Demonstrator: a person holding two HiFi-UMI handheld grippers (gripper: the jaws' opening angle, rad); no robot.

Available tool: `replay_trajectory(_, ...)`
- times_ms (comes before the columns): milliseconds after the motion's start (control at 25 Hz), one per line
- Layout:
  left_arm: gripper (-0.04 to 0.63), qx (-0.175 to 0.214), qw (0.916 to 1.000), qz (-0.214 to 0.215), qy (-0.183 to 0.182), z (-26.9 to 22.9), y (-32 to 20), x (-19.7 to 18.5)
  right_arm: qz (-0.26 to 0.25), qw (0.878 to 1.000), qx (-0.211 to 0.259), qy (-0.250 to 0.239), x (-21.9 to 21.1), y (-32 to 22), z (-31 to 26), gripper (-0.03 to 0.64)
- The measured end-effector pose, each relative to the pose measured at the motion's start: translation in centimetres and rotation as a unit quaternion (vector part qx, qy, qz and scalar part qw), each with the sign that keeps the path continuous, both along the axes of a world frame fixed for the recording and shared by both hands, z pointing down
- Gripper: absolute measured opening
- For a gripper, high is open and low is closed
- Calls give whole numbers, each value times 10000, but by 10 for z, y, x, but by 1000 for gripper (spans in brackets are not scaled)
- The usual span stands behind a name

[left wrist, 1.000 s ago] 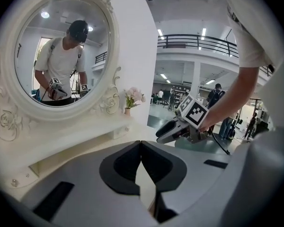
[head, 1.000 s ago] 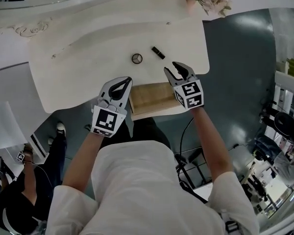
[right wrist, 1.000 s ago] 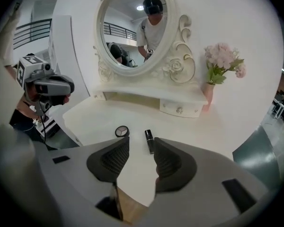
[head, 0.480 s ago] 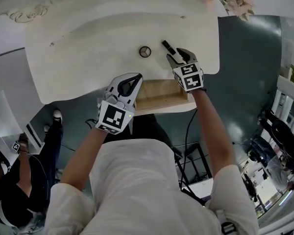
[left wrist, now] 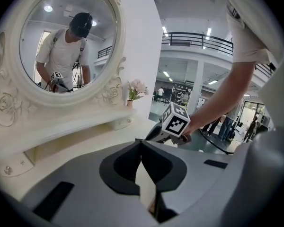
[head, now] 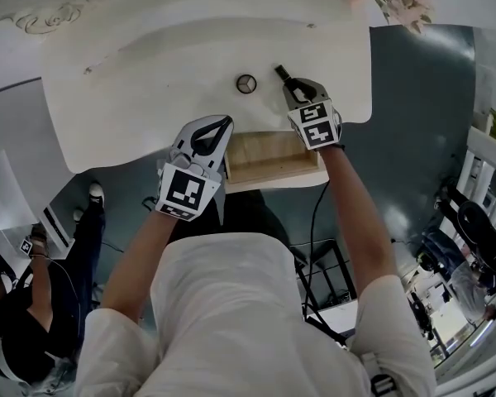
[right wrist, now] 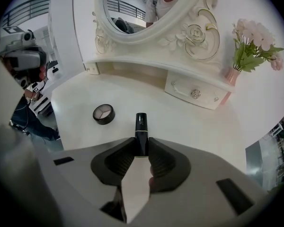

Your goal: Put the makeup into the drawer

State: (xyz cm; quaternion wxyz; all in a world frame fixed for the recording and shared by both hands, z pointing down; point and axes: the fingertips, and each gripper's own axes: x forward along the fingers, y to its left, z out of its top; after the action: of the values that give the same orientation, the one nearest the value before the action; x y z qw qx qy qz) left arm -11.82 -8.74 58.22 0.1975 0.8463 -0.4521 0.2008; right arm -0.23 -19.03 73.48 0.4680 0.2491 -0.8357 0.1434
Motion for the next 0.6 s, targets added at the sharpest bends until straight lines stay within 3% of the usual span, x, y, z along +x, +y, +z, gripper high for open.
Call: replay_trajectory(600,15,105,9998,56,-145,0,9,-8,156,9995,-228,-123,30,74,-15,104)
